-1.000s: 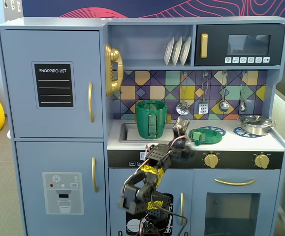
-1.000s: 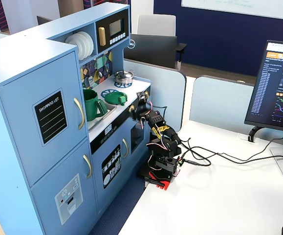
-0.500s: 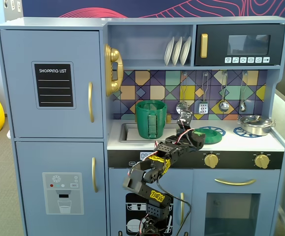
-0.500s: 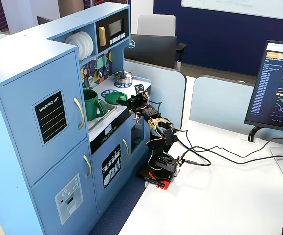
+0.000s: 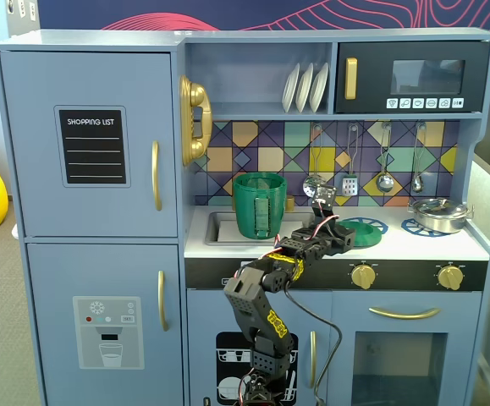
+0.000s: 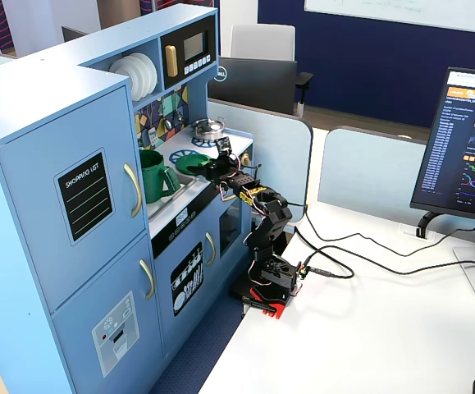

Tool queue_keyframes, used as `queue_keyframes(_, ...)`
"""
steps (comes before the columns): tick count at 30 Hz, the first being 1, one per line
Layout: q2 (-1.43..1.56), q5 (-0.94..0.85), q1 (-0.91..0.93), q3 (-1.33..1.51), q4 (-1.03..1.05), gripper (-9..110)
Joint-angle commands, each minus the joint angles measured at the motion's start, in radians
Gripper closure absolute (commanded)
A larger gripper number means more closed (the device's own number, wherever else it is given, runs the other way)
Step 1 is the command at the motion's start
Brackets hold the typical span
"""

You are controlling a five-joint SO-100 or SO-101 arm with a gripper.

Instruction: Pick up the lid from the counter and put it on the green recipient

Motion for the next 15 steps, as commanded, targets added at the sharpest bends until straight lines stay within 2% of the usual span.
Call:
queue_keyframes(1,-0.029,-0.011,-0.008,-0.103,-0.035,66)
queue_keyframes(9,-0.083,-0.017,-0.009,-0.120,-0.035,71)
queue_keyframes(15,-0.092,-0.035,-0.043,-0.133,-0.044,101)
